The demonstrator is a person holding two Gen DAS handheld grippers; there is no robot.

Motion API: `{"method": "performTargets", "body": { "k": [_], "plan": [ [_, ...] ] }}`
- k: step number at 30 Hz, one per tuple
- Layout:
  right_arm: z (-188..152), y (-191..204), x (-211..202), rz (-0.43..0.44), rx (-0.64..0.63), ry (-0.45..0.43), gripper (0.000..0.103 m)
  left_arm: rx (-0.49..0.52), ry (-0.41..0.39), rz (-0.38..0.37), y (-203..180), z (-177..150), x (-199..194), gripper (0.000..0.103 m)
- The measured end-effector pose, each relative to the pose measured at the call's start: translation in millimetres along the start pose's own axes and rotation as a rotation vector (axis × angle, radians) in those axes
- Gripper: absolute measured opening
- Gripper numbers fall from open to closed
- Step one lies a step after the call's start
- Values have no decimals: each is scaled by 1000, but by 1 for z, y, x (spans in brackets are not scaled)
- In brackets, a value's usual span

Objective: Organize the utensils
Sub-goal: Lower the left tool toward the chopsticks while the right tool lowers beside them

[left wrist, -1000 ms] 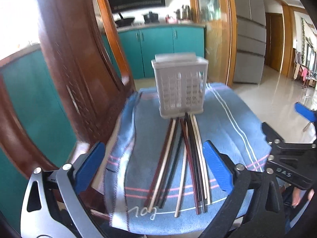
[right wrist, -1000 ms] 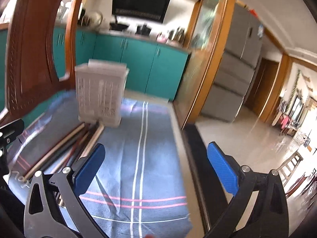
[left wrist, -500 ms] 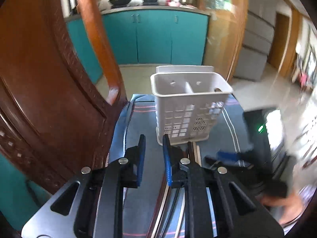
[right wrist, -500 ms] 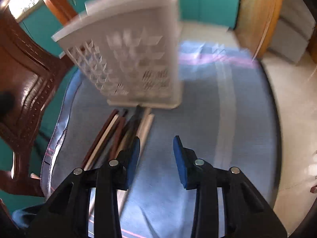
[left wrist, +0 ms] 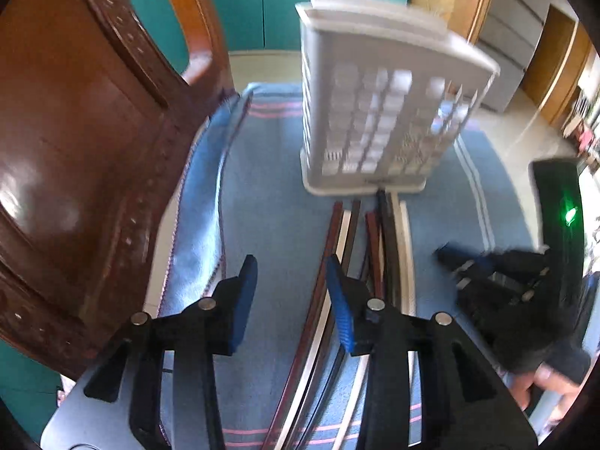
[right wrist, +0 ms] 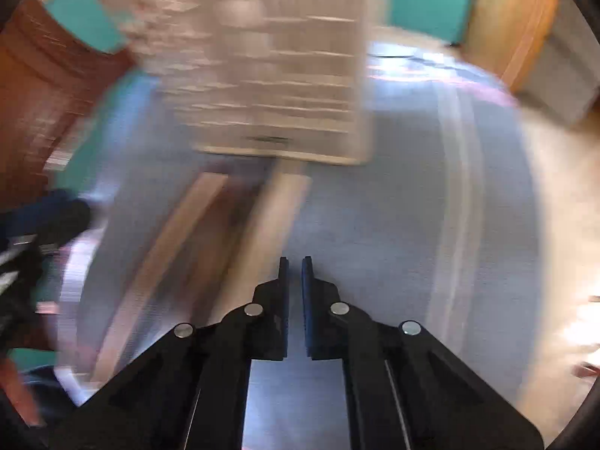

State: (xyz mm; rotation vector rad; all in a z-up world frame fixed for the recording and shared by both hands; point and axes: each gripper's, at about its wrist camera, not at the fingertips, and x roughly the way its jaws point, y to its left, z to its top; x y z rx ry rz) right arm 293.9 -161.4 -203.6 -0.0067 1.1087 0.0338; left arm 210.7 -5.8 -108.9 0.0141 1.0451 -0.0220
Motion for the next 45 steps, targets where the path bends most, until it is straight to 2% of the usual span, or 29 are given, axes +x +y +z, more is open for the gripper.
{"method": "performTargets", "body": {
  "k": [1,3,4,5,7,11,15,19,22,25,29,32,35,37,38,39,43,45],
  "plan": [
    [-2,-5,-1,7,11,-8,7,13,16,13,-4,-3,6,40],
    [-3,-12,-4,76,56,-14,7,33,50,32,-8,-7,17,40],
    [-4,-15,-6,120,77,-30,12,39,61,33,-9,-8,22,40],
    [-5,-17,-8,136,88,-35,23,47,77,30,-11,-9,27,40],
    [-4,-21,-15,129,109,-45,37,48,118,13,-14,-15,38,37],
    [4,-35,-20,101,132,-49,39,28,117,-16,-12,-17,38,33],
    [5,-55,-20,98,154,-39,40,-45,142,-118,-4,-15,42,13],
    [3,-62,-11,94,159,-38,40,-92,159,-137,2,-14,45,13],
    [8,-61,-8,127,158,-54,40,-84,154,-99,1,-13,46,15],
    [5,-52,-15,177,147,-74,40,-77,150,-64,-1,-10,45,17],
    [9,-25,-5,201,89,-59,43,-80,155,-57,-1,-10,41,18],
    [10,-6,4,160,37,-49,54,-81,141,-22,6,-7,33,19],
    [11,14,6,70,-28,-77,57,-85,151,-17,14,-5,39,21],
    [10,26,8,5,-77,-94,54,-79,153,-14,16,-5,45,22],
    [10,30,8,6,-98,-104,38,-79,156,-15,16,-5,47,22],
    [9,33,7,24,-110,-103,31,-79,158,-17,15,-7,50,22],
    [7,22,0,79,-78,-48,20,-75,160,-40,15,-14,52,22],
    [5,8,-4,100,-53,-30,19,-76,156,-56,15,-13,50,22]
  ]
}}
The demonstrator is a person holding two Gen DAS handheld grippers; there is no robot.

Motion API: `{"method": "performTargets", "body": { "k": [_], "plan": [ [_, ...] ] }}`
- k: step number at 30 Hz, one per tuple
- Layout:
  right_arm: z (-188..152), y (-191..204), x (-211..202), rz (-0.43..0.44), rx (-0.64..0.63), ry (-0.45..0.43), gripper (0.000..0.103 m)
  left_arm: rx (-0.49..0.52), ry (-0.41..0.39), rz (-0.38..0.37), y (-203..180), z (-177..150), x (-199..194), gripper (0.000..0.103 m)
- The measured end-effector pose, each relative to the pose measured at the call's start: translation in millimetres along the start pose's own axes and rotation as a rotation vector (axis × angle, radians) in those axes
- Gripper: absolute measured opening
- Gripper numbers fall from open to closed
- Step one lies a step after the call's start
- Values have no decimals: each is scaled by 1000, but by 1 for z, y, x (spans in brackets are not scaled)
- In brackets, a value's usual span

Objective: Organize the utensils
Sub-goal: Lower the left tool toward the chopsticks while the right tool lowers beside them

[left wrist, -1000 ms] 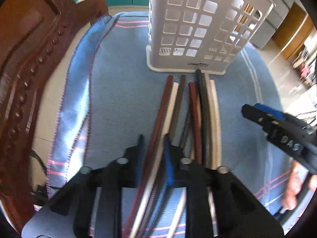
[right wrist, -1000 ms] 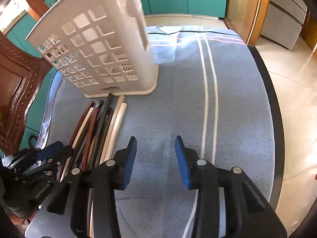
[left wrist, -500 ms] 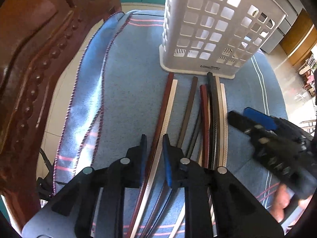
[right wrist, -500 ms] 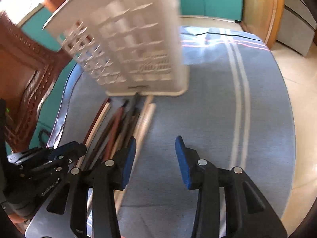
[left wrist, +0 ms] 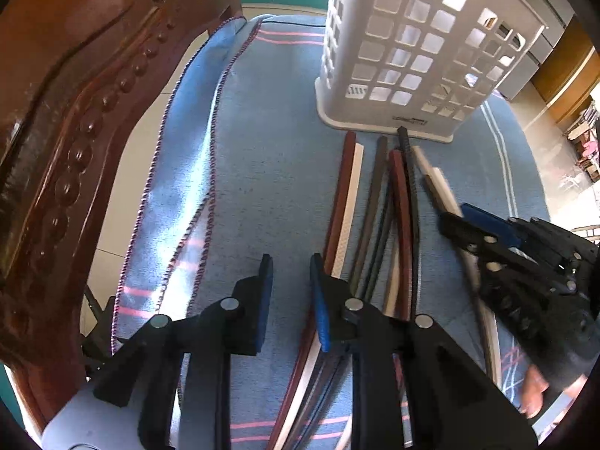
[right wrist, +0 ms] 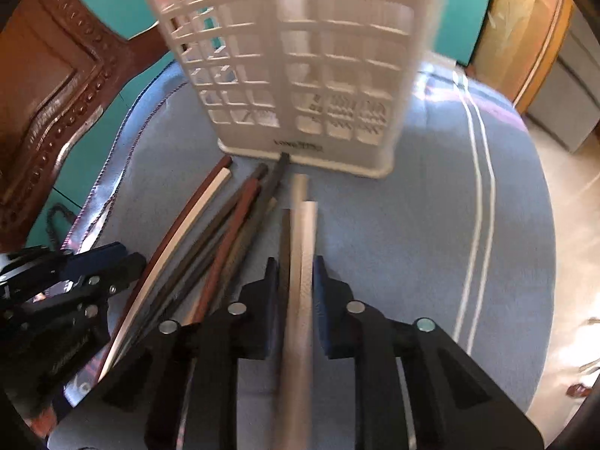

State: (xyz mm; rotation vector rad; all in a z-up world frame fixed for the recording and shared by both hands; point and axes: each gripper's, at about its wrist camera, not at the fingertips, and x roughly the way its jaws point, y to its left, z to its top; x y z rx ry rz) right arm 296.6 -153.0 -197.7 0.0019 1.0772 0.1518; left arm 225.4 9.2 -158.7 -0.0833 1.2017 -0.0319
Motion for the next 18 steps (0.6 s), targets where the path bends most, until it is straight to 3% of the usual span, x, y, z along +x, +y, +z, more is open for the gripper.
{"method": "performTargets", "body": {
  "k": [3,5,9,14,18],
  "plan": [
    [-4,-26,-15,-2,58,-15,19,5,-10,-38,-2,-7,-8,28],
    [-5,-45,-25,27,97,-37,13,14,-16,-52,-8,-7,-13,29],
    [-8,-78,-44,94,170,-90,13,34,-25,-52,-19,-3,-13,29],
    [1,-94,-38,26,202,-73,13,42,-10,-8,-28,-1,2,29],
    [-6,-80,-29,-8,167,-40,14,42,-5,13,-31,1,11,30]
  ]
}}
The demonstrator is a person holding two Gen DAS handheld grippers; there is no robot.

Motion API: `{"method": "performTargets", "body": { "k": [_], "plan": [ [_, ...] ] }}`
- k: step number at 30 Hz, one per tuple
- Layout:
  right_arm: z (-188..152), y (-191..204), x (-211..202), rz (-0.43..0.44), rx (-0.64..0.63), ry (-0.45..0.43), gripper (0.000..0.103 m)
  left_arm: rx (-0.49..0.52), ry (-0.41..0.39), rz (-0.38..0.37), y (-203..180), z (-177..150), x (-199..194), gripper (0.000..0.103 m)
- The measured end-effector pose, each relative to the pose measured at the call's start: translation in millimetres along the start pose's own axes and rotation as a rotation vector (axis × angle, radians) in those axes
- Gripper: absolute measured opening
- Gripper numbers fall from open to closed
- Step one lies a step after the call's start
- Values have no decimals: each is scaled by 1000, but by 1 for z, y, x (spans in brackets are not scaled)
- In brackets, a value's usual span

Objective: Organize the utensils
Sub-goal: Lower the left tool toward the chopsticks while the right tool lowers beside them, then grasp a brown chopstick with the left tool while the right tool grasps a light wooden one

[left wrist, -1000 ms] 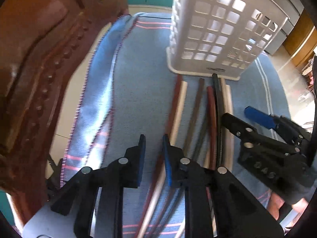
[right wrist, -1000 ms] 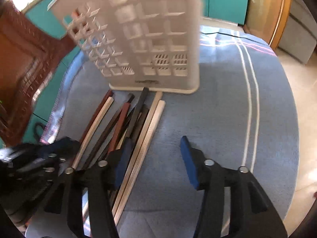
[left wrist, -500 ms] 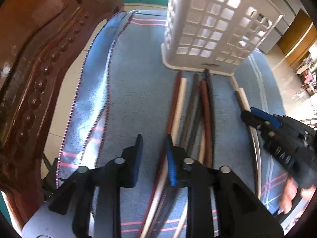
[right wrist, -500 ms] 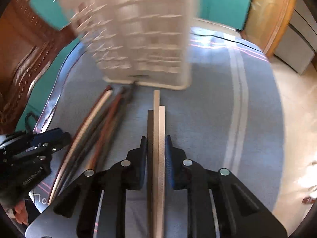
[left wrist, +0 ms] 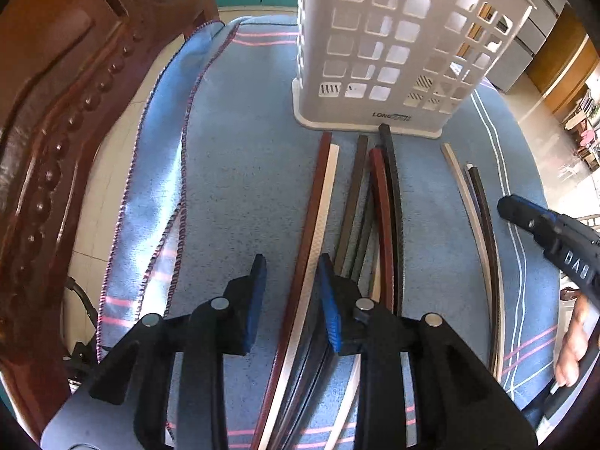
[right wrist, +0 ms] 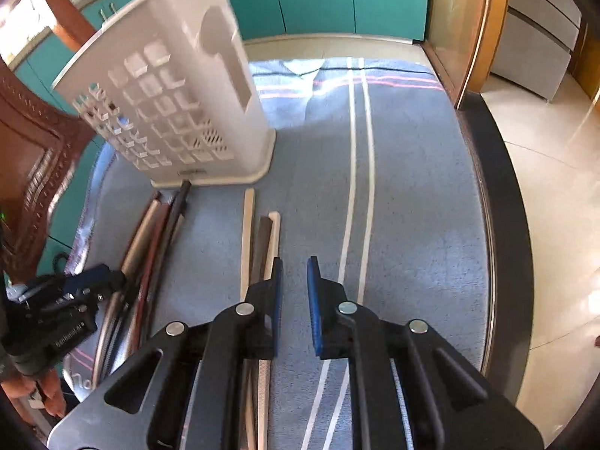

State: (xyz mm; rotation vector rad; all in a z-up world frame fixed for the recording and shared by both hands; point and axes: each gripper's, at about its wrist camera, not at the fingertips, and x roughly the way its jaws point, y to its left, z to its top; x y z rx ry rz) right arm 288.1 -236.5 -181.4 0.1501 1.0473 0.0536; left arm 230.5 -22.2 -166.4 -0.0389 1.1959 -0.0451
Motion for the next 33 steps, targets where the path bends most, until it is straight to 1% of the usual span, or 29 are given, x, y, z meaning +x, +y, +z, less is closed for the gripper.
{"method": "performTargets", "body": {
  "k": [1,2,3,4,6,8,9,11,12,13,17,21,24,26,27,29,33],
  "plan": [
    [-1,4,2,-8,-16,9,17,6,-2,8,-2,1,1,29],
    [-4,6,4,-15,-25,13,22,6,-3,10,-2,0,2,26],
    [-6,7,5,-21,-34,18,24,6,-7,7,-2,0,1,16],
    [-8,8,7,-23,-40,20,25,7,-8,0,-1,3,2,14],
    [-10,13,8,1,-54,22,26,1,-8,-13,6,4,4,14],
    [-9,17,11,19,-65,24,30,-13,-11,-31,9,5,3,13],
    [-10,19,11,20,-73,27,30,-18,-15,-38,8,5,-1,13],
    [-12,24,15,14,-88,37,29,-25,-32,-64,18,5,-9,13],
    [-14,26,16,20,-90,41,25,-27,-39,-74,19,6,-12,12],
    [-14,27,16,23,-93,43,13,-25,-45,-86,19,7,-15,12],
    [-14,28,13,52,-99,31,13,-18,-57,-109,20,8,-22,12],
    [-10,20,-2,102,-72,-4,13,-23,-55,-94,24,9,-21,13],
    [-4,13,-9,127,-50,-38,13,-36,-70,-98,29,9,-27,14],
    [-1,8,-13,114,-38,-53,15,-35,-77,-90,31,10,-29,14],
    [-1,7,-13,105,-34,-53,15,-34,-77,-74,30,10,-28,14],
    [-1,6,-8,85,-30,-36,15,-31,-69,-45,30,9,-25,14],
    [-6,13,8,22,-56,9,15,-28,-41,-26,29,12,-11,14]
  ]
}}
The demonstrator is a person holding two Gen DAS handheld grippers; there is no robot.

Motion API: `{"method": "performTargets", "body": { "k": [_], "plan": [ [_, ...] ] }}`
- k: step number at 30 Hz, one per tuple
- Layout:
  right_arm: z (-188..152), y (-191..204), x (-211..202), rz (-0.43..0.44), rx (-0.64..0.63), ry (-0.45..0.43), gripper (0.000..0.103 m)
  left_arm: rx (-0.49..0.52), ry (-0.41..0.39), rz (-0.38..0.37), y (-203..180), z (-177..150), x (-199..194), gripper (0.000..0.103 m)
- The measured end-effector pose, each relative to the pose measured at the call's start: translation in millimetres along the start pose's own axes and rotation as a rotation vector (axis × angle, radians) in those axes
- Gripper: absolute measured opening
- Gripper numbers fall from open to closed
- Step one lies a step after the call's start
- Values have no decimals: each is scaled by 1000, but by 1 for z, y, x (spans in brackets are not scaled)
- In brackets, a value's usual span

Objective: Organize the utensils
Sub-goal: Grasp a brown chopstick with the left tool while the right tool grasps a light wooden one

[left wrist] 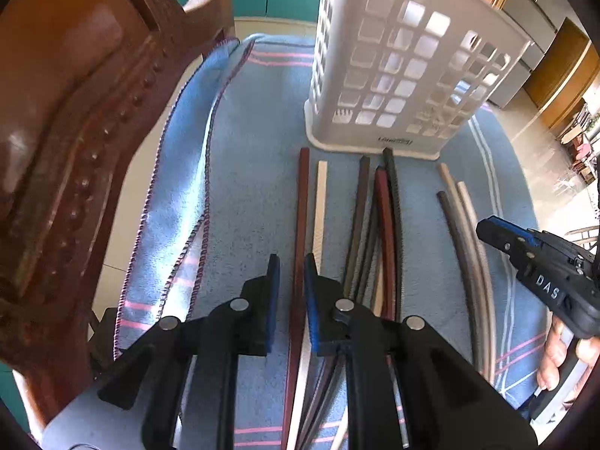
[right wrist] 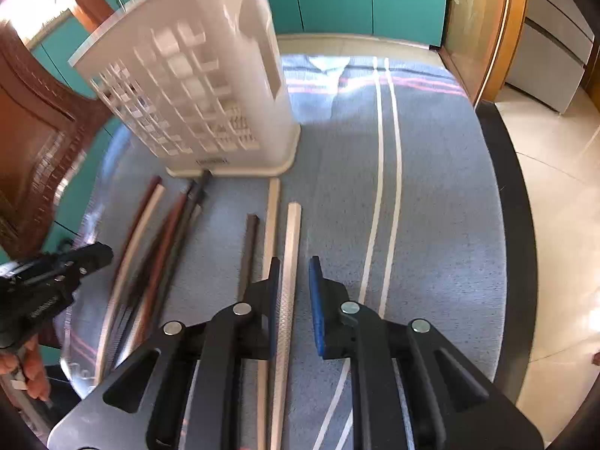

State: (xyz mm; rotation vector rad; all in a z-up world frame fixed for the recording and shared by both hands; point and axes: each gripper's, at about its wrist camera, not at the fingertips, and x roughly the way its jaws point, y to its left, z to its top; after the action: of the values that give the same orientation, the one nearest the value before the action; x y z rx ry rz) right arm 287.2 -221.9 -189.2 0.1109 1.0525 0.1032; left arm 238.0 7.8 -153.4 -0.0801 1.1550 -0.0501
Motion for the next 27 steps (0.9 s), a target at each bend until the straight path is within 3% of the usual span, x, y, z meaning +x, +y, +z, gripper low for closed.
{"method": "performTargets", "body": {
  "k": [5,9,15,19,23,25,26,27],
  "plan": [
    [-3,13,11,-79,-61,14,15,8,20,18,-2,5,17,18],
    [-4,13,11,-80,-61,15,15,-13,11,-7,3,7,17,18],
    [-5,11,9,-80,-58,12,16,1,10,39,4,11,25,22],
    [-3,16,12,-114,-82,-4,19,47,-15,113,-9,18,32,25],
    [-2,23,14,-154,-107,-24,21,52,-36,139,-15,26,36,25],
    [-3,26,14,-156,-113,-28,21,64,-42,146,-17,31,38,22],
    [-3,27,14,-152,-117,-29,17,66,-41,132,-19,33,40,9],
    [-4,28,13,-136,-119,-28,12,65,-39,115,-20,35,40,7]
  ]
}}
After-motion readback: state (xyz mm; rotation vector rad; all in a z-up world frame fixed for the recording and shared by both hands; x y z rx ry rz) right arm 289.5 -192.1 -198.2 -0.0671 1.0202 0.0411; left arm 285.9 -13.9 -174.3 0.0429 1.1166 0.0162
